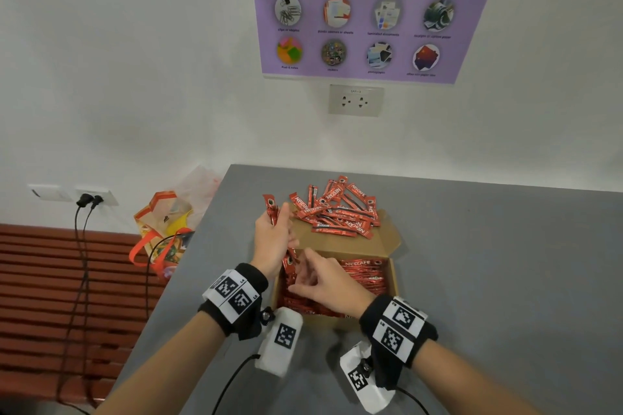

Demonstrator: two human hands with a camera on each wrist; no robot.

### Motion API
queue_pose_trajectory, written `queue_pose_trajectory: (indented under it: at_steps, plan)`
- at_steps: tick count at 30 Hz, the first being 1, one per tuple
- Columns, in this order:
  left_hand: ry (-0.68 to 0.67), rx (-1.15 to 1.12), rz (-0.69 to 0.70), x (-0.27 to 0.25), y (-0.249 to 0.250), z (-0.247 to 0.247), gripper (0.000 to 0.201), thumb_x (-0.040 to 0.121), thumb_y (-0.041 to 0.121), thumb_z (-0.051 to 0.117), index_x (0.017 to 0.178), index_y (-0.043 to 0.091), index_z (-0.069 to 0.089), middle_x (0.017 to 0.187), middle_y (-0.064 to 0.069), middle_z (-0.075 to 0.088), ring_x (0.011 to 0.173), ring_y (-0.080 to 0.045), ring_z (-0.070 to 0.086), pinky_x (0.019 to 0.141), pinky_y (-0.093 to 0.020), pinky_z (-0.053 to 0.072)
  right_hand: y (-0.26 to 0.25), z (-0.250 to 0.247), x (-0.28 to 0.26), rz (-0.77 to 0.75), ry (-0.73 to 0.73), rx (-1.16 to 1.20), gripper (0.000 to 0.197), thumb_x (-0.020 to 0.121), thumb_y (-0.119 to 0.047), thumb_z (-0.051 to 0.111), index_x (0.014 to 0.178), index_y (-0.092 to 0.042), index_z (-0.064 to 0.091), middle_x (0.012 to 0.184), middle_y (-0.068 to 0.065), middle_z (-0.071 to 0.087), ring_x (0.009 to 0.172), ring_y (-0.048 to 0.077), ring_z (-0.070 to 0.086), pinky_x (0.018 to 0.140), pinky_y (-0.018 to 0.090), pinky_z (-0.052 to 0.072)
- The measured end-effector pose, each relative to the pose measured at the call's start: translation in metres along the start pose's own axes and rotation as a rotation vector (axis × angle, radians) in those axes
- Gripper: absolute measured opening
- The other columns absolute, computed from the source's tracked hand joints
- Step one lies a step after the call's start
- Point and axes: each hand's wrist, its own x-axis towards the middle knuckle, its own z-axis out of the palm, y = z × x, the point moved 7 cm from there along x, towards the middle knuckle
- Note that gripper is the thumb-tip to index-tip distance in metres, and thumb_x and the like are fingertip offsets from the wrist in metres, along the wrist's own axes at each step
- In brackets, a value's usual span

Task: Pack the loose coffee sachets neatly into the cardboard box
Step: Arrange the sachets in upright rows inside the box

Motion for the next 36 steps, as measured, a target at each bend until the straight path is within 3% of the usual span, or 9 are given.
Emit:
queue_pose_trajectory:
  at_steps: [4, 8, 12, 15, 20, 22, 27, 32, 36]
  plan:
    - [-0.020, 0.013, 0.000, 0.001, 0.000, 0.000, 0.025, 0.098, 0.021, 0.044, 0.075, 0.011, 0.042, 0.055, 0.004, 0.029, 0.037, -0.001, 0.029, 0.036, -0.014, 0.030, 0.004, 0.001, 0.009, 0.049, 0.062, 0.038, 0.043, 0.080, -0.018, 0.073, 0.107, -0.015, 0.040, 0.081, 0.004, 0.065, 0.066, 0.006, 0.057, 0.059, 0.014, 0.045]
    - [-0.014, -0.005, 0.003, -0.002, 0.002, 0.001, 0.024, 0.098, 0.019, 0.044, 0.076, 0.010, 0.044, 0.056, 0.002, 0.030, 0.036, -0.001, 0.029, 0.036, -0.014, 0.029, -0.004, -0.006, 0.014, 0.012, 0.096, -0.087, 0.009, 0.089, -0.019, 0.062, 0.088, -0.013, 0.055, 0.079, -0.002, 0.057, 0.071, 0.010, 0.050, 0.065, 0.019, 0.037]
    - [0.030, -0.100, 0.110, -0.001, 0.029, -0.006, 0.023, 0.099, 0.015, 0.042, 0.076, 0.011, 0.043, 0.054, 0.003, 0.032, 0.036, -0.003, 0.029, 0.036, -0.016, 0.028, -0.005, -0.025, 0.008, -0.049, 0.176, -0.108, 0.017, 0.094, -0.016, 0.054, 0.079, -0.020, 0.061, 0.070, -0.014, 0.053, 0.064, -0.002, 0.046, 0.060, 0.013, 0.031]
    - [0.025, -0.060, 0.120, 0.005, 0.035, -0.014, 0.020, 0.097, 0.016, 0.045, 0.079, 0.011, 0.048, 0.053, 0.005, 0.035, 0.036, -0.003, 0.029, 0.037, -0.016, 0.028, 0.010, -0.043, 0.001, 0.012, 0.278, -0.116, 0.014, 0.094, -0.019, 0.053, 0.087, -0.015, 0.065, 0.083, -0.011, 0.056, 0.077, 0.001, 0.050, 0.070, 0.014, 0.038]
    - [-0.374, 0.478, -0.076, -0.012, 0.005, 0.004, 0.012, 0.087, 0.022, 0.063, 0.092, 0.012, 0.065, 0.052, 0.010, 0.054, 0.035, 0.001, 0.036, 0.037, -0.014, 0.031, 0.023, -0.067, -0.009, 0.085, 0.439, 0.094, 0.012, 0.092, -0.012, 0.057, 0.080, -0.015, 0.058, 0.065, -0.001, 0.063, 0.056, 0.003, 0.060, 0.062, 0.019, 0.051]
    - [-0.485, 0.558, -0.115, -0.021, -0.006, 0.010, 0.019, 0.084, 0.025, 0.068, 0.098, 0.011, 0.068, 0.067, 0.010, 0.066, 0.033, 0.002, 0.039, 0.037, -0.013, 0.030, 0.022, -0.071, -0.012, 0.082, 0.487, 0.187, 0.008, 0.090, -0.008, 0.058, 0.086, -0.012, 0.053, 0.069, 0.004, 0.066, 0.055, 0.004, 0.063, 0.060, 0.020, 0.054]
    - [-0.382, 0.409, -0.227, -0.017, -0.016, -0.003, 0.036, 0.090, 0.035, 0.056, 0.105, 0.004, 0.065, 0.094, -0.015, 0.072, 0.032, 0.000, 0.033, 0.036, -0.013, 0.027, 0.009, -0.069, -0.016, -0.064, 0.478, 0.289, 0.013, 0.086, 0.000, 0.061, 0.079, -0.006, 0.052, 0.082, 0.004, 0.068, 0.071, 0.006, 0.070, 0.067, 0.017, 0.054]
    - [-0.313, 0.344, -0.261, -0.014, -0.016, -0.009, 0.033, 0.084, 0.022, 0.067, 0.110, 0.002, 0.062, 0.060, 0.001, 0.053, 0.040, -0.003, 0.029, 0.038, -0.014, 0.026, 0.000, -0.056, -0.015, -0.227, 0.346, 0.082, 0.014, 0.081, 0.002, 0.066, 0.072, -0.007, 0.063, 0.096, -0.003, 0.070, 0.093, 0.001, 0.064, 0.079, 0.017, 0.053]
    - [-0.224, 0.293, -0.177, -0.012, -0.013, -0.009, 0.035, 0.082, 0.011, 0.069, 0.114, 0.015, 0.056, 0.078, -0.003, 0.064, 0.042, 0.001, 0.048, 0.038, -0.012, 0.032, -0.002, -0.056, -0.014, -0.260, 0.359, -0.105, 0.021, 0.084, 0.002, 0.062, 0.085, -0.018, 0.069, 0.107, -0.012, 0.064, 0.100, -0.003, 0.058, 0.090, 0.013, 0.046]
